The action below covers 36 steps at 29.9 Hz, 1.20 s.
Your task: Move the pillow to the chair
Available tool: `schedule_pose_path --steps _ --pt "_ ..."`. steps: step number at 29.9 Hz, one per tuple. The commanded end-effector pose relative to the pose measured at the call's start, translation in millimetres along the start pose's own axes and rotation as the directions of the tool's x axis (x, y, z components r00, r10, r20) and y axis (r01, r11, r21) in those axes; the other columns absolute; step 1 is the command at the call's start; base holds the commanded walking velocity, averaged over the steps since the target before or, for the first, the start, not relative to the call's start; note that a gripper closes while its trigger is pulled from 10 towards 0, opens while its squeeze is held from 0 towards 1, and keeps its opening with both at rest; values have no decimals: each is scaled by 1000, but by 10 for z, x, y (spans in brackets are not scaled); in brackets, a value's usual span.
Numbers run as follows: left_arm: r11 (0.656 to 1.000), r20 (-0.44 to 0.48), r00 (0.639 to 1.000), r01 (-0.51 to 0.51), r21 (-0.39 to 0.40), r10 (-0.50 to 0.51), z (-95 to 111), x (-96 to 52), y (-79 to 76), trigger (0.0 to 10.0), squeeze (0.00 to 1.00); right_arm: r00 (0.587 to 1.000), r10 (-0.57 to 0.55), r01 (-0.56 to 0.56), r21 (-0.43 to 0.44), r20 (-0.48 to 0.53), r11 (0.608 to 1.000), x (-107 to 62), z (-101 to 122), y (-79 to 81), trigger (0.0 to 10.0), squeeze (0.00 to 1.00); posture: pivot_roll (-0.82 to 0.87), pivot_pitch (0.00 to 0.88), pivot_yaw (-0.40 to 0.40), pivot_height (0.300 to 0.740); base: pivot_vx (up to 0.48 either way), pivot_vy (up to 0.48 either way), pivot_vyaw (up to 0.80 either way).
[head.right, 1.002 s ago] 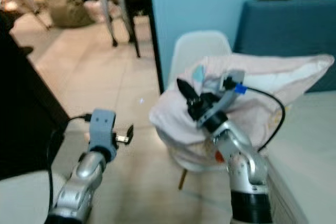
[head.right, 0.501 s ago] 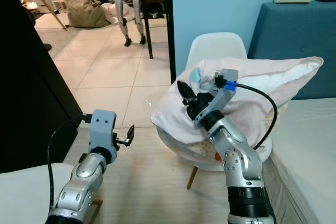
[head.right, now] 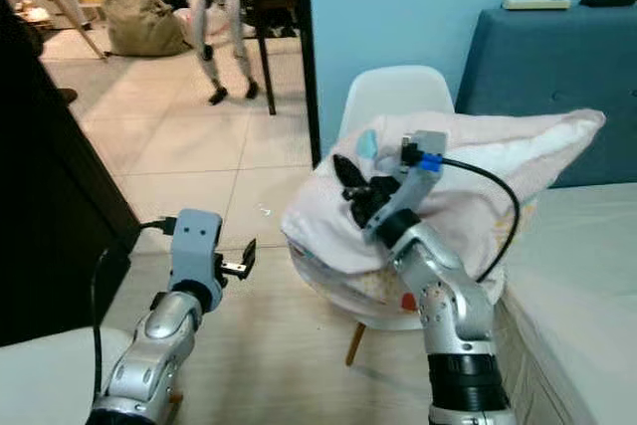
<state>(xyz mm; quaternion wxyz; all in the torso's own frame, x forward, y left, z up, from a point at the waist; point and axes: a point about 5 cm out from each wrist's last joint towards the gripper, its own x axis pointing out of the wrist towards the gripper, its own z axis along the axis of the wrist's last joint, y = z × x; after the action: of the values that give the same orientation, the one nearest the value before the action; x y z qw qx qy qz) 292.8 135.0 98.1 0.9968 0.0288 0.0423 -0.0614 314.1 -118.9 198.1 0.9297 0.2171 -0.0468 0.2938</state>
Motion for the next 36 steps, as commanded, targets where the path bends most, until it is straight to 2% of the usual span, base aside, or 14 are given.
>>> schedule_pose_path --steps 1,17,27,30,36 --pt "1000 0 1000 12 -1 -12 -8 -4 -28 10000 0 1000 -20 20 -5 0 1000 -14 -1 -37 10000 0 -58 54 21 740 394 0 0" --pt "1000 7 1000 21 -9 -21 3 2 -56 10000 0 998 -70 70 -27 4 997 -11 31 -101 10000 0 -62 53 17 740 469 0 0" --pt "999 6 999 39 -28 -39 -1 7 -77 10000 0 997 -78 78 -29 3 996 -7 27 -109 10000 0 -62 53 17 740 356 0 0" --pt "995 -9 995 99 4 -99 -28 -35 -223 10000 0 996 -92 92 -37 -5 995 -5 20 -126 10000 0 -63 57 14 740 0 -469 0" --pt "997 -2 997 76 -27 -76 -17 -26 -206 10000 0 995 -102 100 -68 -23 993 9 -1 -138 10000 0 -60 58 12 740 0 -304 0"
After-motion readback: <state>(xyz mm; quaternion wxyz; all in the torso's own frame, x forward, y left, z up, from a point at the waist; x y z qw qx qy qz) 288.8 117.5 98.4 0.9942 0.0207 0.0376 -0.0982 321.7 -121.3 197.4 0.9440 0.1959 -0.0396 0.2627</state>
